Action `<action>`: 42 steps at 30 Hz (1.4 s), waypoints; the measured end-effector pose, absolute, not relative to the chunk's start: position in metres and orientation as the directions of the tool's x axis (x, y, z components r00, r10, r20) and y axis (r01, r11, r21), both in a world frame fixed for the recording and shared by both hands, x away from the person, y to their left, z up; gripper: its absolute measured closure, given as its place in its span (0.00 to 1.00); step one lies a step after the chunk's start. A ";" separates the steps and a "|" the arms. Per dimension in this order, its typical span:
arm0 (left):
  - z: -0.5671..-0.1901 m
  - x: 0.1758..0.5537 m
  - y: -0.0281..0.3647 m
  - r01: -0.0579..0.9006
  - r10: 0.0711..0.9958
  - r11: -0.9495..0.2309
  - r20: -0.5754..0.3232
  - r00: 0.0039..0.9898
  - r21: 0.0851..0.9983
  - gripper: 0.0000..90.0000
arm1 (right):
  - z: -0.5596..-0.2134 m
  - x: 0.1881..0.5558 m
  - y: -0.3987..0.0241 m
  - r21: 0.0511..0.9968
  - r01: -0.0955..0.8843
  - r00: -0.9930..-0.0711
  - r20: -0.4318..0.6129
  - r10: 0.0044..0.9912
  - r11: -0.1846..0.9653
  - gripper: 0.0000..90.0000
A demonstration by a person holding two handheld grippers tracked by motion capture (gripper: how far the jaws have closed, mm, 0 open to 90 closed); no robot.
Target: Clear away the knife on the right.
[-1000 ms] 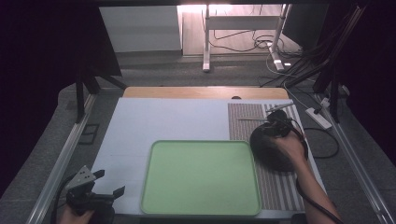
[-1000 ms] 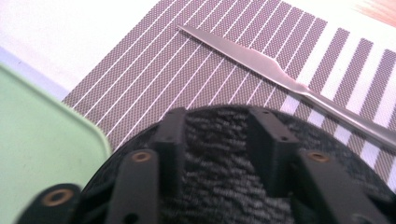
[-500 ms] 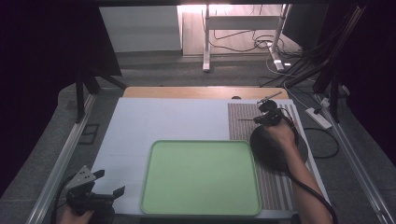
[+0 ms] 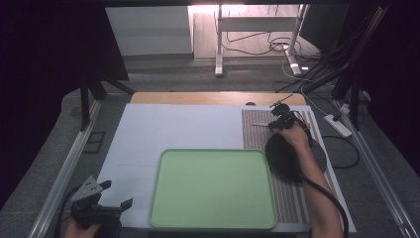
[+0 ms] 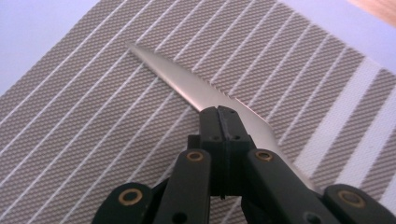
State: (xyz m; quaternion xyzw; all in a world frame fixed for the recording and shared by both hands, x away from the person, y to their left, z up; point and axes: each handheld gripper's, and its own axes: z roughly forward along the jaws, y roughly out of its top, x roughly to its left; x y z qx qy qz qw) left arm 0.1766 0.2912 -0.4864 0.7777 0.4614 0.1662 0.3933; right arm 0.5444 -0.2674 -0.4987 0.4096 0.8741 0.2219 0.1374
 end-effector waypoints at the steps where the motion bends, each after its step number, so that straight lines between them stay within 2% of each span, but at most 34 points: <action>1: -0.486 0.177 0.291 0.587 0.848 -0.265 -0.105 0.519 0.765 0.01 | -0.499 0.547 -0.269 0.507 0.657 -0.620 -0.058 0.783 0.558 1.00; 10: -0.487 0.176 0.292 0.588 0.849 -0.258 -0.110 0.516 0.767 0.01 | -0.500 0.568 -0.284 0.531 0.685 -0.554 -0.065 0.830 0.499 1.00; 16: -0.487 0.177 0.292 0.588 0.850 -0.259 -0.108 0.516 0.766 0.01 | -0.500 0.576 -0.294 0.547 0.719 -0.493 -0.034 0.869 0.429 1.00; 20: -0.486 0.177 0.292 0.589 0.850 -0.255 -0.113 0.515 0.767 0.01 | -0.497 0.574 -0.293 0.543 0.721 -0.487 -0.046 0.872 0.431 1.00; 25: -0.487 0.177 0.292 0.588 0.849 -0.258 -0.110 0.516 0.767 0.01 | -0.480 0.568 -0.295 0.565 0.726 -0.481 0.010 0.877 0.392 0.76; 35: -0.486 0.177 0.291 0.587 0.847 -0.267 -0.104 0.521 0.765 0.01 | -0.473 0.555 -0.308 0.508 0.739 -0.473 -0.075 0.878 0.442 0.13; 38: -0.486 0.177 0.291 0.587 0.847 -0.266 -0.105 0.521 0.764 0.01 | -0.478 0.555 -0.312 0.474 0.764 -0.457 -0.083 0.885 0.439 0.03; 42: -0.486 0.177 0.291 0.587 0.847 -0.269 -0.103 0.522 0.764 0.01 | -0.487 0.557 -0.319 0.451 0.784 -0.426 -0.106 0.898 0.426 0.03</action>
